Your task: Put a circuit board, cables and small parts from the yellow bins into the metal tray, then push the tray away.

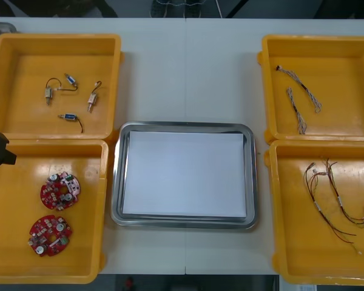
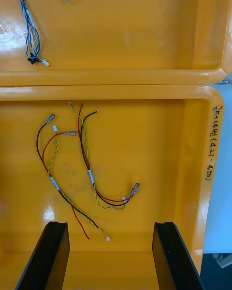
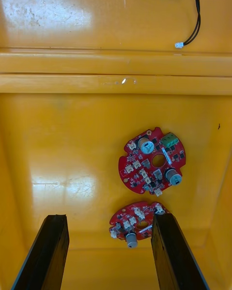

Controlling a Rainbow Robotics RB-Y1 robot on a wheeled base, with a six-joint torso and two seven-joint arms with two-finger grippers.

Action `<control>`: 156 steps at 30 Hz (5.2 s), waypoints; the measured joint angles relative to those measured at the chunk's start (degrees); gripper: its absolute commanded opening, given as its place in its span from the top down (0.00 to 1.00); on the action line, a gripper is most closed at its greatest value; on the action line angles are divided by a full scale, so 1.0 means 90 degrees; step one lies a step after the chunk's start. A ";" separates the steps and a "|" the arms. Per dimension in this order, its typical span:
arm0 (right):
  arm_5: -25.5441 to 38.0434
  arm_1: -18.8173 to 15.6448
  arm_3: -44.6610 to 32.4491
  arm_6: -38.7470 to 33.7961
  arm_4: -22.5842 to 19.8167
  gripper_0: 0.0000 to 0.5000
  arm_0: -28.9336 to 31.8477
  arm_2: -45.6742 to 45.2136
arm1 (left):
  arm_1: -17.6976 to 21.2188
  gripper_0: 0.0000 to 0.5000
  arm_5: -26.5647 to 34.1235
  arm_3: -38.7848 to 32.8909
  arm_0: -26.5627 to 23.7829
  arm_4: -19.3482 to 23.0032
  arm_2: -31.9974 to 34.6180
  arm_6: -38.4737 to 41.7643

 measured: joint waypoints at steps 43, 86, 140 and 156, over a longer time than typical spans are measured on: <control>0.0000 0.0000 0.0000 0.0000 0.0000 0.00 0.0000 0.0000 | 0.0000 0.00 0.0000 0.0000 0.0000 0.0000 0.0000 0.0000; 0.0000 0.0000 0.0000 0.0000 0.0000 0.00 0.0000 0.0000 | 0.0000 0.00 0.0000 0.0000 0.0000 0.0000 0.0000 0.0001; -0.0887 0.0463 0.0028 0.0000 0.0612 0.00 0.0414 0.0724 | -0.0170 0.00 0.0031 -0.0173 0.0008 -0.0090 -0.0204 0.0001; -0.2484 0.0636 0.0027 0.0000 0.1433 0.00 0.1339 0.1676 | -0.0890 0.00 -0.0285 -0.0856 0.0488 -0.0843 -0.0606 0.0001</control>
